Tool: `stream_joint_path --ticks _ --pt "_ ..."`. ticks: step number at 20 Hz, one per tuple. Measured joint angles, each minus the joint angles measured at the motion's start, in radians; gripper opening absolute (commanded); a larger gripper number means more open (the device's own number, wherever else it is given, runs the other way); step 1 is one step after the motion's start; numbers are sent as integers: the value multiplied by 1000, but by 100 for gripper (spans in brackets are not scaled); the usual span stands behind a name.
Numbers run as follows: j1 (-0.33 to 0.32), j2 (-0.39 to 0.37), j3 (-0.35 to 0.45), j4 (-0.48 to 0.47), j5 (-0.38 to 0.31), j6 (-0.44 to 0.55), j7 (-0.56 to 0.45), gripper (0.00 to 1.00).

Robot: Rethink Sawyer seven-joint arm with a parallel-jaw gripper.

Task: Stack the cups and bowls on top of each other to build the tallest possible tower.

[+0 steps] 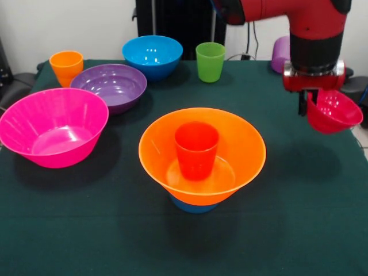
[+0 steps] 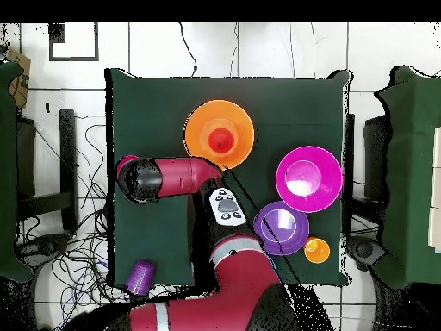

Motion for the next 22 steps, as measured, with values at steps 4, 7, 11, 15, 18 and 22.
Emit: stream_joint_path --ticks 4,7,11,15,18,22 --pt "0 -77 0 11 0 84 0 0" --pt "-4 -110 0 11 -1 125 0 0" --pt "-22 -127 0 5 -2 155 0 0" --pt "-35 -129 -8 -30 -27 174 0 0" --pt "-42 -128 -11 -80 -61 192 0 0" --pt "-52 -119 -10 -146 -90 222 0 0"
